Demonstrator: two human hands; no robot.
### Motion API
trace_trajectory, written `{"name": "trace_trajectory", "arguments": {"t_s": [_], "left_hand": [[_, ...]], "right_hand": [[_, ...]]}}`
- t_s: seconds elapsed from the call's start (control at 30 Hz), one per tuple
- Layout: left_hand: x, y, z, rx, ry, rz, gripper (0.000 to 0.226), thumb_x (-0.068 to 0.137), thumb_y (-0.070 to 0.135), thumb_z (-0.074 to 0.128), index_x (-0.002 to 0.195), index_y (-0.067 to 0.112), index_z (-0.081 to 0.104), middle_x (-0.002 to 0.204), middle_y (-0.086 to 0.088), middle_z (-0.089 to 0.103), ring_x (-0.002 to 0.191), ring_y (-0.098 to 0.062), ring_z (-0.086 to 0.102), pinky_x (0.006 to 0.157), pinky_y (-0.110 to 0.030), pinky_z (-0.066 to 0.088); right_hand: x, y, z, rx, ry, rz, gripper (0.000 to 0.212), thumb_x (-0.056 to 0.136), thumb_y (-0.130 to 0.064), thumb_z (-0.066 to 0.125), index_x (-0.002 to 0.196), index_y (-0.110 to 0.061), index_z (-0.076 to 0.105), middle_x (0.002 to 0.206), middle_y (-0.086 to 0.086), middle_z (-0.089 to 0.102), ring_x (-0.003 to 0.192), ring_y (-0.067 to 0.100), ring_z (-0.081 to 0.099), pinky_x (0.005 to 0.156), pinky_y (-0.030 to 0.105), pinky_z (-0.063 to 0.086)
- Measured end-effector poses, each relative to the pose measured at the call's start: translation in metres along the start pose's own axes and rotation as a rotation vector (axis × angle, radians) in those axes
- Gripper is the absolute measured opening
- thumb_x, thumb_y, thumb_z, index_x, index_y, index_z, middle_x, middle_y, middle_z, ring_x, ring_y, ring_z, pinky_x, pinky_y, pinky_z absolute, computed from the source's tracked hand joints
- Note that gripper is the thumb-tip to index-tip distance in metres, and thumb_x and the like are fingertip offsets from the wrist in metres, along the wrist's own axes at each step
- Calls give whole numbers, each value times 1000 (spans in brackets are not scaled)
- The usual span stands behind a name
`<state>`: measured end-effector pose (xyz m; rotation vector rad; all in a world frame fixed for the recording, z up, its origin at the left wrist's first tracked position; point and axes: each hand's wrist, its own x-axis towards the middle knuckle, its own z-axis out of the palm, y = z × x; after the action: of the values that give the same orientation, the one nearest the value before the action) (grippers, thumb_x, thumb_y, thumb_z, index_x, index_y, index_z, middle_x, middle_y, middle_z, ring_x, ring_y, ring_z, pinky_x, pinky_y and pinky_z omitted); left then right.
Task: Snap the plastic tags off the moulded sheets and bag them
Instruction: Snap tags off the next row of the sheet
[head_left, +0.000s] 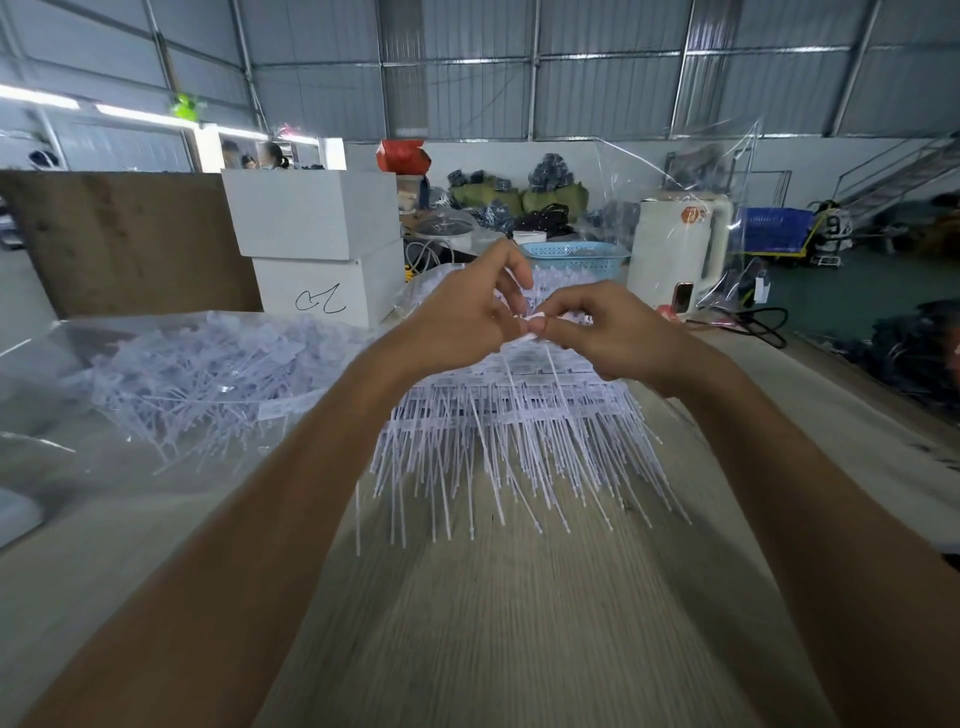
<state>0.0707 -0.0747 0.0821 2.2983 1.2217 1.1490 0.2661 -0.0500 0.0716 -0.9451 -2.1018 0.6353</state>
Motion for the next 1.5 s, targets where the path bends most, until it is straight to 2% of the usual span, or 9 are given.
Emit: {"name": "trace_trajectory", "arguments": {"t_s": [0.1, 0.23, 0.33, 0.6, 0.7, 0.87, 1.13, 1.33, 1.5], "left_hand": [[1, -10, -5, 90, -5, -94, 27, 90, 31, 75, 102, 14, 57, 93, -4, 68, 78, -16, 65, 70, -40, 54], [-1, -24, -4, -9, -122, -210, 21, 101, 32, 59, 98, 11, 60, 73, -1, 71, 65, -10, 63, 69, -31, 46], [1, -23, -2, 10, -48, -150, 22, 100, 26, 60, 92, 6, 60, 66, -2, 64, 68, -21, 60, 71, -38, 49], [4, -10, -7, -78, 186, -83, 31, 99, 22, 62, 76, 3, 57, 39, 15, 39, 42, 0, 35, 61, -27, 46], [3, -7, -10, -141, 176, -114, 35, 98, 25, 65, 68, 10, 56, 45, 16, 40, 46, -1, 38, 59, -17, 43], [4, -11, -12, -211, 174, -160, 36, 96, 26, 68, 68, 6, 58, 60, -3, 43, 60, -16, 42, 65, -30, 41], [3, -16, -15, -324, 44, -324, 33, 94, 25, 69, 72, 4, 58, 44, 7, 34, 40, -10, 30, 43, -17, 27], [2, -13, -17, -339, 75, -296, 34, 97, 36, 65, 65, 25, 63, 50, 6, 43, 47, -11, 38, 51, -25, 29], [1, -4, -13, -157, 31, -160, 17, 93, 39, 69, 88, 23, 70, 52, 14, 54, 49, -1, 46, 50, -15, 37]], "right_hand": [[0, 1, -4, -18, 54, -25, 22, 93, -33, 70, 91, -12, 72, 84, -6, 66, 41, 2, 42, 39, 16, 34], [1, 1, -8, -5, 98, 25, 19, 93, -34, 71, 86, -16, 70, 78, -6, 61, 38, 4, 36, 39, 20, 31], [0, -2, -8, 31, 44, 42, 20, 93, -30, 71, 86, -11, 68, 75, -9, 56, 37, 2, 34, 39, 19, 29], [0, -12, -15, 89, -24, -70, 17, 96, -27, 69, 87, -13, 70, 63, -12, 57, 40, 6, 32, 41, 20, 29], [-2, -8, -15, 121, -42, -87, 13, 98, -21, 66, 90, -12, 71, 60, -14, 57, 40, 7, 31, 41, 20, 29], [2, -8, -6, -81, 87, -184, 10, 96, -18, 68, 96, -12, 76, 81, -7, 69, 60, 2, 56, 58, 15, 39], [4, -7, 4, -542, 221, -454, 15, 97, -15, 65, 107, -8, 74, 97, 5, 68, 86, 23, 61, 75, 38, 48], [5, -5, 14, -387, 214, -342, 15, 100, -19, 62, 103, -6, 70, 91, 7, 68, 85, 24, 61, 78, 40, 47], [3, -6, 13, -276, 243, -280, 17, 99, -24, 65, 107, -11, 71, 95, 2, 71, 88, 19, 63, 82, 37, 49]]}}
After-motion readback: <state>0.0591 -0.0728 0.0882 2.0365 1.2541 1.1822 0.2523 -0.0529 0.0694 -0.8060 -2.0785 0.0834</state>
